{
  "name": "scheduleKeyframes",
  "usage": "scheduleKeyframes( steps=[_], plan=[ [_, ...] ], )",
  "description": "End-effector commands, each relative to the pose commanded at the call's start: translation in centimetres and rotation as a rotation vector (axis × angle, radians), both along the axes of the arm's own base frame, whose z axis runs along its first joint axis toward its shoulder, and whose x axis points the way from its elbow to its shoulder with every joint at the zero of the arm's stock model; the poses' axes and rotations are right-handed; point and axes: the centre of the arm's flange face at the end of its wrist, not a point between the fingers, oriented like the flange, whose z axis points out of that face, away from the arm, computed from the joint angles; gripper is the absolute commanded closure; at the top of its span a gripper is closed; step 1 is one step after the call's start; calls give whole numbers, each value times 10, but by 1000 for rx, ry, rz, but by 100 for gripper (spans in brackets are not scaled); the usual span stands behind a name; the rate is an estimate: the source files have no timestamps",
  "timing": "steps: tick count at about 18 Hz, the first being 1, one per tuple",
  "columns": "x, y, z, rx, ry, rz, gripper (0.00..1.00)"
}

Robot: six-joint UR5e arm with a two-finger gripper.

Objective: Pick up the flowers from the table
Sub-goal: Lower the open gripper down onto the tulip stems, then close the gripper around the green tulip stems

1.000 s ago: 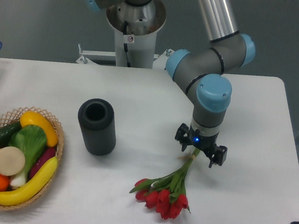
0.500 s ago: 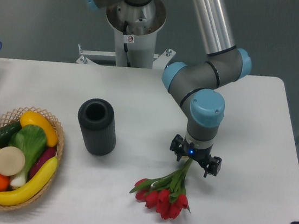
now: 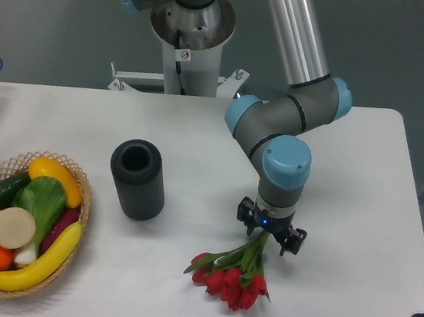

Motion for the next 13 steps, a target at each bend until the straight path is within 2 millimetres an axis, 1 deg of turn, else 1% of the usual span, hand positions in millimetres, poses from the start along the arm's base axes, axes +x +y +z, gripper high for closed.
scheduleKeyframes(
  steps=[1,2,4,5,7,9,10,11,13],
  plan=[
    [0,0,0,0,0,0,23],
    [0,0,0,-1,-1,0,32],
    [0,0,1,0,0,0,40],
    [-1,0,2,0,3,0,51],
    [-1,0,1,1,1,2,64],
    [-1,1,3,6,3,20,71],
    [-2,0,4,9,3,39,76],
    [-2,2,4,10,2,50,84],
    [-4,1,5,12,4,56,86]
  ],
)
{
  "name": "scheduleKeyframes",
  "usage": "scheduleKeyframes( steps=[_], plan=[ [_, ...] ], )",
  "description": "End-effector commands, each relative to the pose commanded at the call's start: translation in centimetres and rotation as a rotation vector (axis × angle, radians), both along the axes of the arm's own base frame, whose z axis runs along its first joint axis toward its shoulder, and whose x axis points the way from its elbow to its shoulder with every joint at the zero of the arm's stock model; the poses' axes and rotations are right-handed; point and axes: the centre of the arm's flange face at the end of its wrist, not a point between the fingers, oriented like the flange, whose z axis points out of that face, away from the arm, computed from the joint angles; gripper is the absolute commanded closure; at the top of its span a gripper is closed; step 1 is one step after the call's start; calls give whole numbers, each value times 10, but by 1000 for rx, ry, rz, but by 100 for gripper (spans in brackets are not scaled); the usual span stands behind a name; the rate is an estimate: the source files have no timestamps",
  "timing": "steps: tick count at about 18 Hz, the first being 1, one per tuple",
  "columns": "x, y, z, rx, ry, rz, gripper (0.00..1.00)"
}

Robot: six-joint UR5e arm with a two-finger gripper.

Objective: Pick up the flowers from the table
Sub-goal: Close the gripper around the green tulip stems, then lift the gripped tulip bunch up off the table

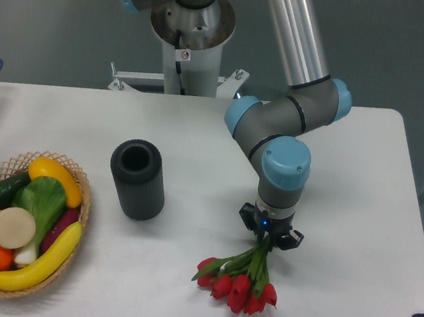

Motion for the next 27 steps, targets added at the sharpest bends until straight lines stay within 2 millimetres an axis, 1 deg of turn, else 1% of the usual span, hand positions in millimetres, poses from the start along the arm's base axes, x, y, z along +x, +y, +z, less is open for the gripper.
scheduleKeyframes(
  steps=[4,5,6,7,8,10,13,14,15,16,19,21,22,23,25,27],
  plan=[
    [0,-1,10,8,13,-3,87],
    [0,-3,16,12,20,-1,97],
    [1,-4,25,18,29,-1,98],
    [2,-7,30,21,34,2,98],
    [-2,-13,36,24,39,11,98],
    [-10,-27,57,47,54,35,98],
    [-16,-33,64,102,22,47,98],
    [-19,-39,67,92,7,59,96],
    [-19,-45,84,77,-5,66,97],
    [-24,-49,93,70,-14,70,97],
    [-35,-58,106,42,-31,-7,96],
    [-39,-58,114,32,-40,-25,96],
    [-47,-57,132,19,-49,-23,95],
    [-52,-54,138,11,-52,-24,95],
    [-60,-52,145,-28,-75,-22,95],
    [-64,-50,151,-62,-94,-26,95]
  ],
)
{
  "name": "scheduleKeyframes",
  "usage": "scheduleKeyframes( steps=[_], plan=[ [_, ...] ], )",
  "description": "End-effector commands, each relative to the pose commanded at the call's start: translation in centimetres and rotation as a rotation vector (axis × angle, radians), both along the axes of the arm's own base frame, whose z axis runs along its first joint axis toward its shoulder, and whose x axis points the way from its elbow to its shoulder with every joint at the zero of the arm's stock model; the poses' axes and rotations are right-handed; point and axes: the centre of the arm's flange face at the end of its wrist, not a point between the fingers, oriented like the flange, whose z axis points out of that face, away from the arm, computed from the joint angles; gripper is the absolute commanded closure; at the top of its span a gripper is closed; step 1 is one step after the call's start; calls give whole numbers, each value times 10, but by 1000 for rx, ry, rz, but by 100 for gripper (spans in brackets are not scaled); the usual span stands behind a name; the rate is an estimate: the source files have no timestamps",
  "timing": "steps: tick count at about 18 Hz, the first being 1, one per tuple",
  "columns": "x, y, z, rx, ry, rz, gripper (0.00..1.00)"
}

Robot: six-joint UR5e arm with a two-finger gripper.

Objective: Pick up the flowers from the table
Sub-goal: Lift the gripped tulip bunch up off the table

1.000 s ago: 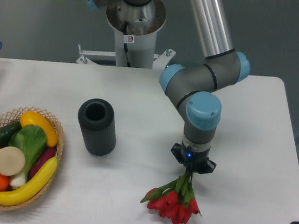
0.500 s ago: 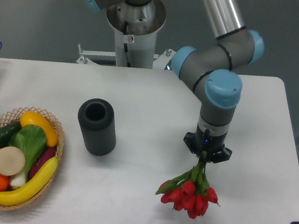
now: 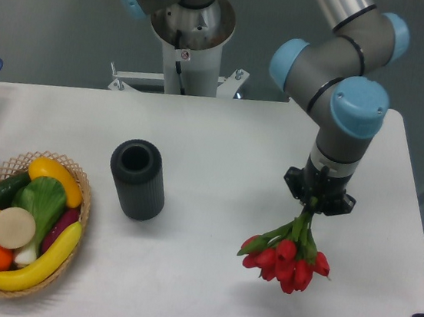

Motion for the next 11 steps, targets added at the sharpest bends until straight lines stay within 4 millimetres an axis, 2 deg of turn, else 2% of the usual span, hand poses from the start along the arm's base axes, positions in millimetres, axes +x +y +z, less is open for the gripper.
scheduleKeyframes(
  steps=[11],
  plan=[
    [0,1,2,5,6,0,96]
  ],
)
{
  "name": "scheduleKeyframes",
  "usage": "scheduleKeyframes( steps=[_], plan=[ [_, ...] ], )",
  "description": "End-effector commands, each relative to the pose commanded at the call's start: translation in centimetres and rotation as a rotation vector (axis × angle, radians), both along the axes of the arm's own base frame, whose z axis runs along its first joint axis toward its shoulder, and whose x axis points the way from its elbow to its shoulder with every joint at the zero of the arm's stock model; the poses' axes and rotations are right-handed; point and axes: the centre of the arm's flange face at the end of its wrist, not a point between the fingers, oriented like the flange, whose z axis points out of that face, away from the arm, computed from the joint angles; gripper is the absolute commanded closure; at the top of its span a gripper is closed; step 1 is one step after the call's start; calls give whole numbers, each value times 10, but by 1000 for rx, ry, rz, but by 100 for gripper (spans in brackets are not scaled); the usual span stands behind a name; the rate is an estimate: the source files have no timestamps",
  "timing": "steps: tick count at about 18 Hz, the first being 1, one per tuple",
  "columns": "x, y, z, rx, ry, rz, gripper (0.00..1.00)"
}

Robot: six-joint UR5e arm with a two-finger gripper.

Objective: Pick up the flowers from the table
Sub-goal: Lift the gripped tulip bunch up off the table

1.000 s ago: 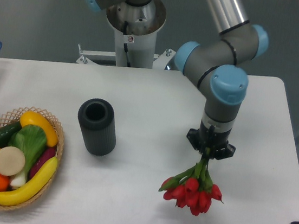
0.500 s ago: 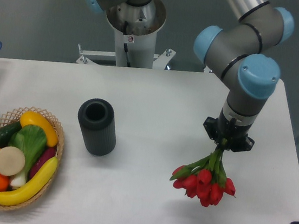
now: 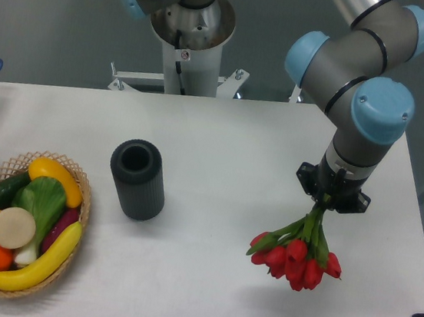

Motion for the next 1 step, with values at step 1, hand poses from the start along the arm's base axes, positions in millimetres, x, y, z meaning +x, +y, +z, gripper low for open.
scheduleKeyframes(
  steps=[1],
  plan=[
    [0,0,-1,-1,-1,0,96]
  ],
)
